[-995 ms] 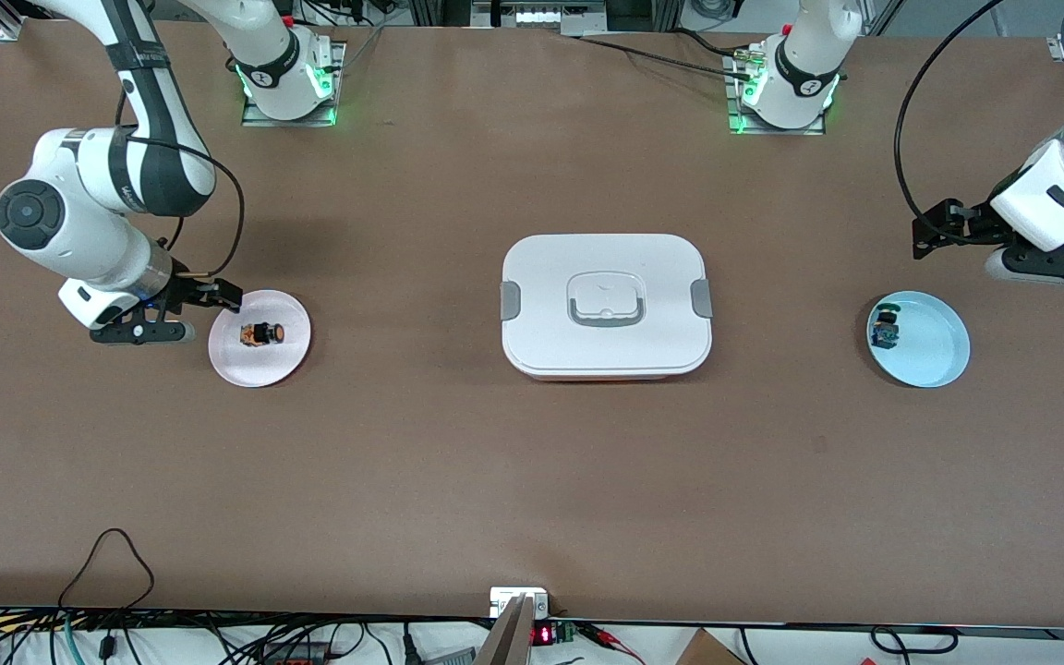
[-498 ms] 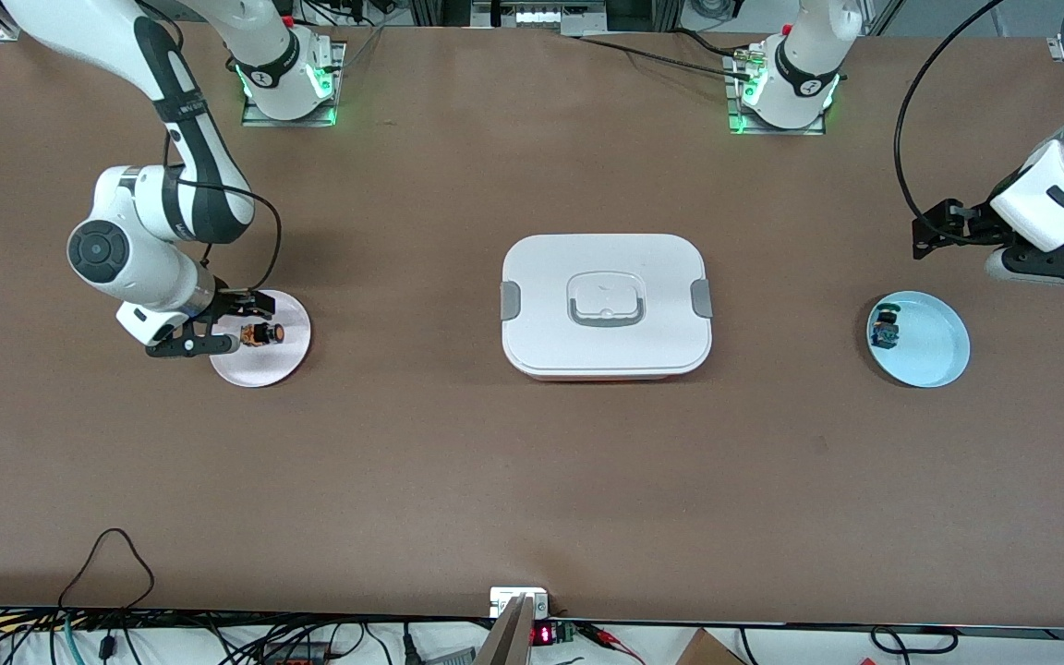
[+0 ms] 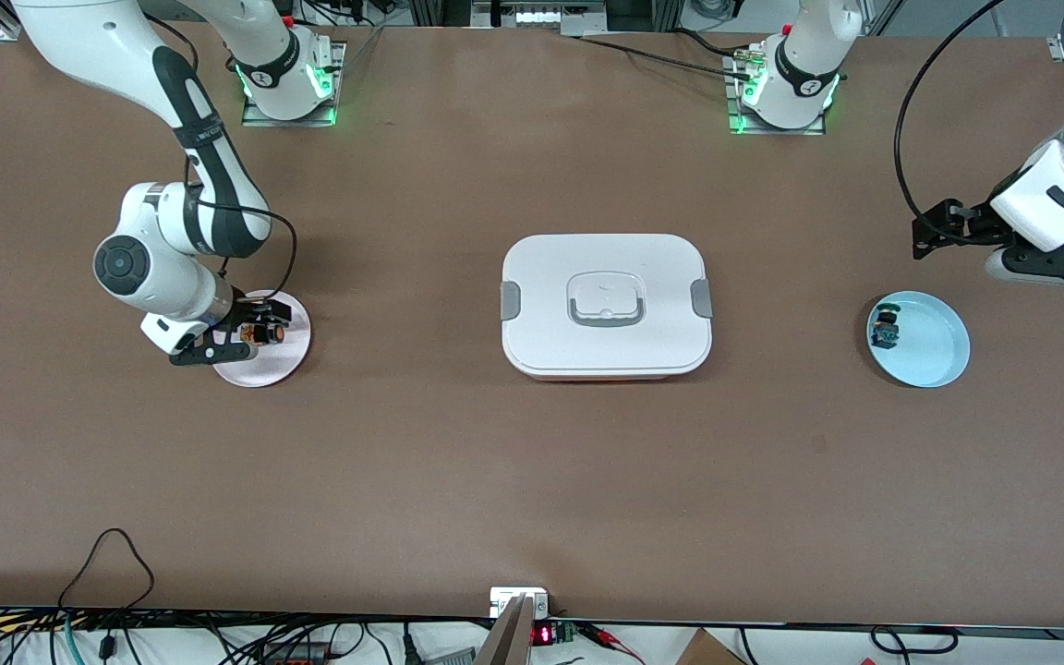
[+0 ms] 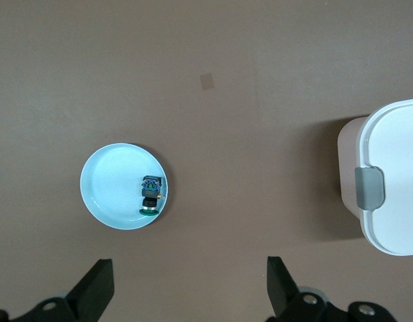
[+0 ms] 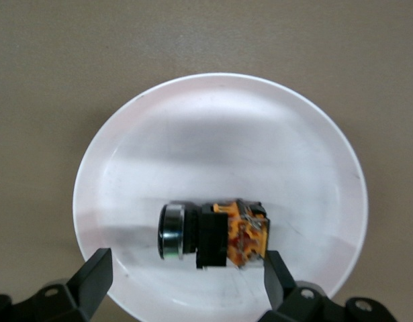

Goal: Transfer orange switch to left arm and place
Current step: 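Lower the right gripper around the orange switch and close it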

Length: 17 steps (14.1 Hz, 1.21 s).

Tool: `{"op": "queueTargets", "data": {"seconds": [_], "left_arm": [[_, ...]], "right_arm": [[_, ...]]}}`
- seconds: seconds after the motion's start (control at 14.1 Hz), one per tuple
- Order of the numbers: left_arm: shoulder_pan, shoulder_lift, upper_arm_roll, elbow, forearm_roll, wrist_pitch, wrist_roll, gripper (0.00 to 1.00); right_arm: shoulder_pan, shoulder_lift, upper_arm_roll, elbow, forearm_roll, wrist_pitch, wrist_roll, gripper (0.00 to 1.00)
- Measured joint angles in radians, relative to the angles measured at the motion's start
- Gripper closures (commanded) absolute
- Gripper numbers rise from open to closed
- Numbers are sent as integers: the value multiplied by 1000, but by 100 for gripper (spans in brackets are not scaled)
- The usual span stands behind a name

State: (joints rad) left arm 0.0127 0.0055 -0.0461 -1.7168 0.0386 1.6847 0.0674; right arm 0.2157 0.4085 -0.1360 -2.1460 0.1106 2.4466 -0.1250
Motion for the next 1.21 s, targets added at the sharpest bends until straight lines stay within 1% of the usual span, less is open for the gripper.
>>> {"op": "queueTargets", "data": {"seconds": [0.21, 0.57, 1.07, 1.21], "left_arm": [[0, 0, 0, 0, 0, 0, 0, 0], [0, 0, 0, 0, 0, 0, 0, 0], [0, 0, 0, 0, 0, 0, 0, 0], [0, 0, 1, 0, 0, 0, 0, 0]], "right_arm": [[-3, 20, 1, 1, 3, 20, -48, 0], [-17, 20, 1, 5, 6, 21, -101, 0], [-16, -13, 1, 17, 11, -4, -112, 0], [-16, -16, 2, 17, 11, -8, -201, 0]]}}
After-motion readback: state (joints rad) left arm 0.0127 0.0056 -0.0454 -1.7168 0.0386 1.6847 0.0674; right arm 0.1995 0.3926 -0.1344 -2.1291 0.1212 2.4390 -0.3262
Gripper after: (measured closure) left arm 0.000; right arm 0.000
